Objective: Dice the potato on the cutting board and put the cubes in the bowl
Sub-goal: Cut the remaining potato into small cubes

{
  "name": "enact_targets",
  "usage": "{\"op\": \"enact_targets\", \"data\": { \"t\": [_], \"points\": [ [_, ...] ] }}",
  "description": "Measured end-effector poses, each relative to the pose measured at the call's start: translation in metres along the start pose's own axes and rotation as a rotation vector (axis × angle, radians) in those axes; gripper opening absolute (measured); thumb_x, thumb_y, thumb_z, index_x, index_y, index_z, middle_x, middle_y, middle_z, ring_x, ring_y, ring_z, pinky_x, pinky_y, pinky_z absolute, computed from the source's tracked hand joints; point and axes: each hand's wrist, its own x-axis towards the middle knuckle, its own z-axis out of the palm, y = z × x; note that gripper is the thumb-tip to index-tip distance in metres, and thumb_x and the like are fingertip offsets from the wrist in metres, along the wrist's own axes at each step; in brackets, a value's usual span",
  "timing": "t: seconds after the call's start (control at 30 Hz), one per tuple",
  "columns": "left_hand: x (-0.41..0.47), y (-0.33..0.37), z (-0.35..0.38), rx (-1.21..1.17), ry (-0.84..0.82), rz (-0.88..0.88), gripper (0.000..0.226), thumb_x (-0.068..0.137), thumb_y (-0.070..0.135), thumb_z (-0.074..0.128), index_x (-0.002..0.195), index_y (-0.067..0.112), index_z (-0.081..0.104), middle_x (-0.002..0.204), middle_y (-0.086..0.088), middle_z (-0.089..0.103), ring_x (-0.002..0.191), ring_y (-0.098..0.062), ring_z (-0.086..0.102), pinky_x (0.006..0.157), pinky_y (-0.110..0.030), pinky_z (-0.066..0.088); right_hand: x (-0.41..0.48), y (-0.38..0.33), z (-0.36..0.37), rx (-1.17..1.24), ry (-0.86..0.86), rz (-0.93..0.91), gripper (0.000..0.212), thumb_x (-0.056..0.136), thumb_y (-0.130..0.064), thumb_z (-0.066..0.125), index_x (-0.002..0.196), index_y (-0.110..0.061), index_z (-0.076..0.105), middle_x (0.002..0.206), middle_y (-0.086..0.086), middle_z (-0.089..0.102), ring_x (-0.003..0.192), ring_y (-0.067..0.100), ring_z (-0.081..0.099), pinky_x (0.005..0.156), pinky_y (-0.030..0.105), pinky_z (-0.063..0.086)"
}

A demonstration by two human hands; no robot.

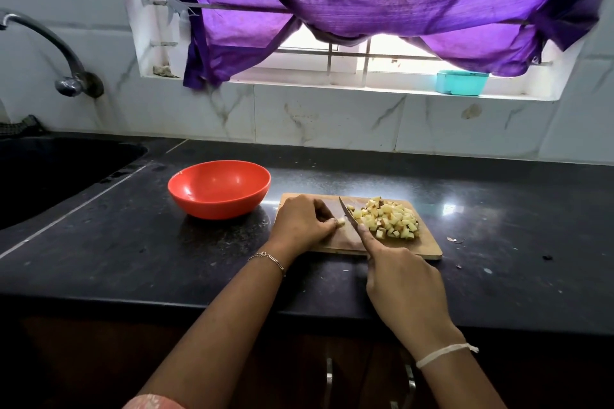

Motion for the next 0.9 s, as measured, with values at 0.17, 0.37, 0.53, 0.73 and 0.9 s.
{"op": "enact_targets", "data": {
  "t": [0.17, 0.37, 0.53, 0.73, 0.9],
  "points": [
    [-0.001, 0.002, -0.001, 0.021, 0.006, 0.002, 0.012, 0.078, 0.029, 0.076, 0.085, 0.018, 0.076, 0.083, 0.005, 0.073, 0.071, -0.006, 0.059, 0.068, -0.015, 0.04, -0.005, -0.001, -0.004, -0.051, 0.002, -0.058, 0.062, 0.098, -0.024, 0.039, 0.15, -0.045, 0.012, 0.105, -0.005, 0.065, 0.095, 0.015, 0.062, 0.065, 0.028, 0.037],
    [-0.002, 0.003, -0.001, 0.007, -0.003, 0.0, 0.012, 0.078, 0.03, 0.076, 0.084, 0.019, 0.076, 0.083, 0.004, 0.074, 0.064, -0.003, 0.053, 0.067, -0.015, 0.04, 0.006, -0.012, 0.001, -0.159, -0.029, -0.099, 0.061, 0.098, -0.012, 0.037, 0.152, -0.032, 0.018, 0.106, -0.002, 0.066, 0.096, 0.02, 0.064, 0.064, 0.029, 0.038],
    [-0.004, 0.003, -0.004, -0.012, -0.021, -0.007, 0.014, 0.076, 0.029, 0.077, 0.085, 0.019, 0.077, 0.081, 0.007, 0.073, 0.066, 0.001, 0.056, 0.064, -0.01, 0.04, 0.007, -0.011, 0.006, -0.068, -0.021, -0.03, 0.064, 0.096, -0.013, 0.039, 0.152, -0.034, 0.018, 0.104, -0.002, 0.066, 0.094, 0.019, 0.063, 0.067, 0.03, 0.043],
    [-0.002, 0.002, -0.008, 0.011, -0.012, -0.045, 0.01, 0.072, 0.029, 0.078, 0.071, 0.021, 0.072, 0.076, 0.005, 0.072, 0.071, -0.006, 0.061, 0.071, -0.019, 0.047, -0.008, -0.007, -0.002, 0.013, 0.001, -0.041, 0.06, 0.098, -0.023, 0.039, 0.15, -0.043, 0.017, 0.107, -0.004, 0.065, 0.097, 0.017, 0.063, 0.074, 0.031, 0.047],
    [-0.001, 0.001, -0.009, 0.013, -0.026, -0.04, 0.003, 0.074, 0.024, 0.076, 0.074, 0.021, 0.075, 0.078, 0.005, 0.073, 0.067, -0.002, 0.056, 0.067, -0.016, 0.04, -0.005, -0.009, -0.006, -0.04, -0.038, -0.075, 0.061, 0.098, -0.021, 0.039, 0.151, -0.041, 0.016, 0.108, -0.003, 0.064, 0.098, 0.018, 0.062, 0.072, 0.03, 0.045]
  ]
}}
